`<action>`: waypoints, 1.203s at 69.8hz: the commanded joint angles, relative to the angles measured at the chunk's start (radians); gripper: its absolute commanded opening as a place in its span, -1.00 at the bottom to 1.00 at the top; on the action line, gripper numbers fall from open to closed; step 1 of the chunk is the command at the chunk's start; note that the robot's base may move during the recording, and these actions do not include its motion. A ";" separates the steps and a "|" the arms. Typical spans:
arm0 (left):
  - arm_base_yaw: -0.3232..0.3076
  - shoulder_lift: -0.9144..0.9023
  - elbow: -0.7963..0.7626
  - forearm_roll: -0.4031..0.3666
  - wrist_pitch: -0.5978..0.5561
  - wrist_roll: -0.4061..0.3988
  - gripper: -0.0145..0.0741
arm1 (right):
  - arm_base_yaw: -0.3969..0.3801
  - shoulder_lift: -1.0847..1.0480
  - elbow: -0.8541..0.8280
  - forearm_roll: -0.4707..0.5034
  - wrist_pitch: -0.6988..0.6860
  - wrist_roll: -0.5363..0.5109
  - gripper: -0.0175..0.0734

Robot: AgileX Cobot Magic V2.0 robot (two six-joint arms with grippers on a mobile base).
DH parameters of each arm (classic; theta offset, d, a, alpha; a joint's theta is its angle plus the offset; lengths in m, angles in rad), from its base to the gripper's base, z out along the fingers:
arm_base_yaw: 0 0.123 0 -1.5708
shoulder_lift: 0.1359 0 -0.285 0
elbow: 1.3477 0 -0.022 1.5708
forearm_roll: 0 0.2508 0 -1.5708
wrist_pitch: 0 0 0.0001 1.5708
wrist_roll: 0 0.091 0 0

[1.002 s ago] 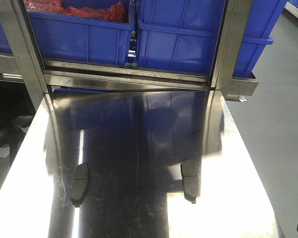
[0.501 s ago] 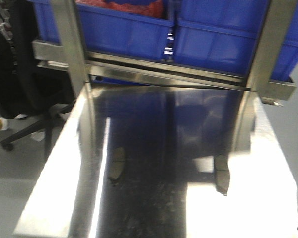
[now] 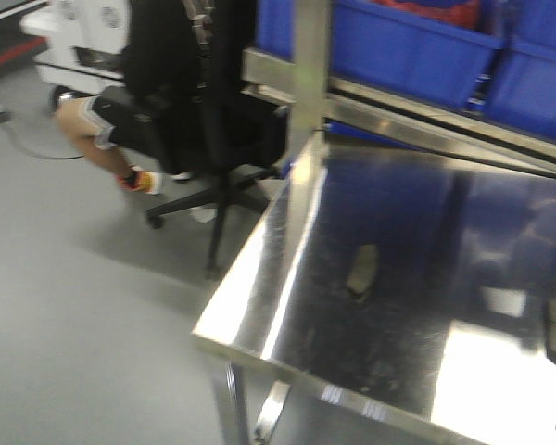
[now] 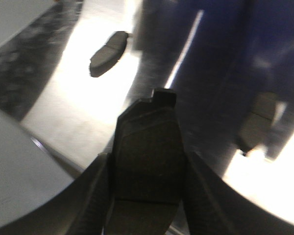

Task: Move and align brake pads A on conveyor
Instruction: 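Turn the base away from the table holding both brake pads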

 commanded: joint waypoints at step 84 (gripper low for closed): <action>-0.005 -0.003 -0.030 -0.011 -0.074 -0.009 -0.69 | -0.002 0.000 -0.030 0.001 -0.079 0.000 -0.62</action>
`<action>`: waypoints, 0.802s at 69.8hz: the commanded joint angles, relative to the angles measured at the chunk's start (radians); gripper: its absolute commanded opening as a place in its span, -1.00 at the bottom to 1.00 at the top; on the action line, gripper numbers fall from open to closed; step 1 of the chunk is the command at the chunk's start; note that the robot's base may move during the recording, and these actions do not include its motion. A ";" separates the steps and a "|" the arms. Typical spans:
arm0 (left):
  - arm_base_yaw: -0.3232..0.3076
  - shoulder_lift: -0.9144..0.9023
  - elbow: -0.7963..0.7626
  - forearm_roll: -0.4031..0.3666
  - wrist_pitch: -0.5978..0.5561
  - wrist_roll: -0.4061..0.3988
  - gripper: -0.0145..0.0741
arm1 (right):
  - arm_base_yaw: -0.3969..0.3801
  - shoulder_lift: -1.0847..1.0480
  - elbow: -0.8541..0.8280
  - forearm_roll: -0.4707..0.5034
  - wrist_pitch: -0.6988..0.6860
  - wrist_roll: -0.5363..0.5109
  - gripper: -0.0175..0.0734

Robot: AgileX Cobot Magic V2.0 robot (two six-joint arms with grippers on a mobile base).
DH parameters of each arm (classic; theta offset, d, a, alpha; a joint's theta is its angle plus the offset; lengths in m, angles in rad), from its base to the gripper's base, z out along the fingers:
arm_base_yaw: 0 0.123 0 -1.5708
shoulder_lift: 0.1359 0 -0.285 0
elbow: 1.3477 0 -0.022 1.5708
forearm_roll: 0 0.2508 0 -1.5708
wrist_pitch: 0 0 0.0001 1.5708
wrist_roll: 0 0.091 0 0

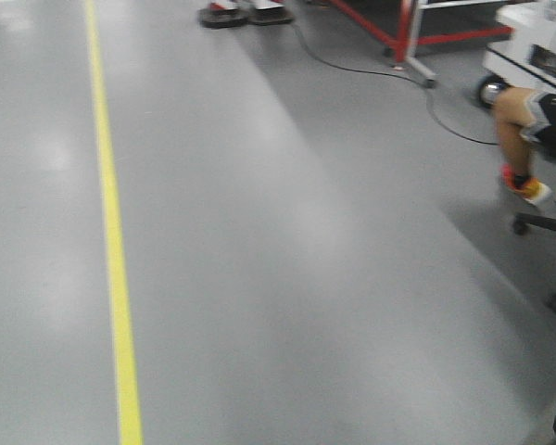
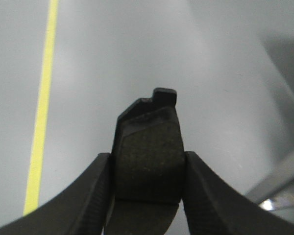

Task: Move and align brake pads A on conveyor
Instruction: 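Turn the base away from the table holding both brake pads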

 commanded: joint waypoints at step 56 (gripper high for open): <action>-0.003 -0.003 -0.030 -0.013 -0.071 -0.009 -0.69 | -0.002 0.001 -0.030 -0.002 -0.078 0.000 -0.62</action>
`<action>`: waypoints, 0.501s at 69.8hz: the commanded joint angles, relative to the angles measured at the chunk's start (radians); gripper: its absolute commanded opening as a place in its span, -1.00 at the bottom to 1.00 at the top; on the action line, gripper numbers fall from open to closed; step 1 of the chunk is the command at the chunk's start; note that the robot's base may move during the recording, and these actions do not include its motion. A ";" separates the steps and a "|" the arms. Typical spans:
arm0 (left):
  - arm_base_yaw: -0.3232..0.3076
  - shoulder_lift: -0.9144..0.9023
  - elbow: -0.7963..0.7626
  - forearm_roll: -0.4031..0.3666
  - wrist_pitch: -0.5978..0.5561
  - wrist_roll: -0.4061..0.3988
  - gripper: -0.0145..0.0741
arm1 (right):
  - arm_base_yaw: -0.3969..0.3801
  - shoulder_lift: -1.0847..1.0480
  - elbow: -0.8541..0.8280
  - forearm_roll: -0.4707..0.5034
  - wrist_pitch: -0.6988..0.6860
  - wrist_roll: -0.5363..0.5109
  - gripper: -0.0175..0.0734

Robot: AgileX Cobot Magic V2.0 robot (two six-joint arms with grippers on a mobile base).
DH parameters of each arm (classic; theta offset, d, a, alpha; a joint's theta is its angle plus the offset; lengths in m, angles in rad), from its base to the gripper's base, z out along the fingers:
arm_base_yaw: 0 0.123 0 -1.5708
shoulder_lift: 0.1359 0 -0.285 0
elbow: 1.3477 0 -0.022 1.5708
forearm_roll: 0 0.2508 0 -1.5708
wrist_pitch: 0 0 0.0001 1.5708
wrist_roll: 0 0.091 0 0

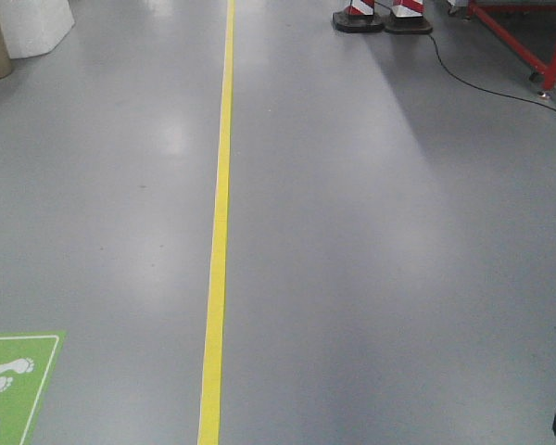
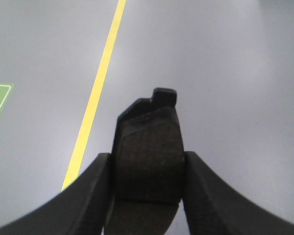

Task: Move and align brake pads A on conveyor
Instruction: 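Turn the base away from the table holding both brake pads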

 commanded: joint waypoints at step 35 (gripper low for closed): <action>-0.003 0.000 -0.030 -0.012 -0.079 -0.009 -0.69 | -0.002 0.001 -0.030 -0.003 -0.063 0.000 -0.62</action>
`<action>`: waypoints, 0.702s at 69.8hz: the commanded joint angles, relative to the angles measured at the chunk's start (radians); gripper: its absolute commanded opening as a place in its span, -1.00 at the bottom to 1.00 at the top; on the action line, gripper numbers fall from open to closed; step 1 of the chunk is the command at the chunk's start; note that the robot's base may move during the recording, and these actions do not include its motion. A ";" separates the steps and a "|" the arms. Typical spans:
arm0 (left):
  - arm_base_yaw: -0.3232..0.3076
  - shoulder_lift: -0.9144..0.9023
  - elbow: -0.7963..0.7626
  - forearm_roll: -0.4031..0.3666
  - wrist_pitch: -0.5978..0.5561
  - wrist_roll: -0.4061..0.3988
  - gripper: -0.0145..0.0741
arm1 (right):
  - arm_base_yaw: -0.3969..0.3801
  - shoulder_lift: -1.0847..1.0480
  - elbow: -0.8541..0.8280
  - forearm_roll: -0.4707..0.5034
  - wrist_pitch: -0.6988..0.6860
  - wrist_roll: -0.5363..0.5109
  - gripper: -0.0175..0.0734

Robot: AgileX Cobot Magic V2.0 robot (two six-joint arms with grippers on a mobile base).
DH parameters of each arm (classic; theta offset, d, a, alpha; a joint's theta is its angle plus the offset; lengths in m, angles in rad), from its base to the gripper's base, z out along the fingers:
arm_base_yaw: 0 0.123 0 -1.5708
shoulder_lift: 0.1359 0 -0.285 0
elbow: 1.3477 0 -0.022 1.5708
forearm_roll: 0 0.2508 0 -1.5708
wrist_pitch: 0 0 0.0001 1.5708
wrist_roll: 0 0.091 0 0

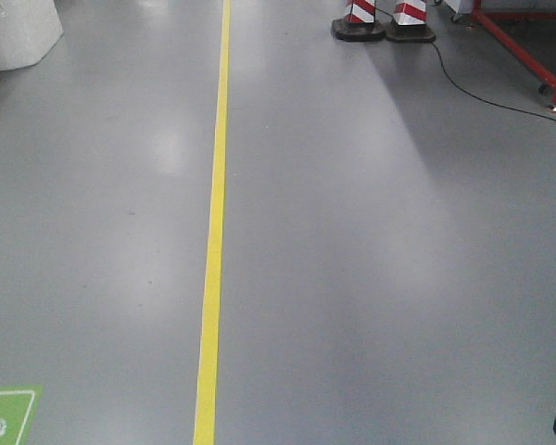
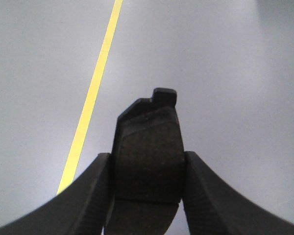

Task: Move and align brake pads A on conveyor
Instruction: 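Turn the base away from the table holding both brake pads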

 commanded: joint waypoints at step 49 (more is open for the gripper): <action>-0.003 0.000 -0.030 -0.012 -0.079 -0.009 -0.69 | -0.002 0.001 -0.030 -0.004 -0.033 0.000 -0.62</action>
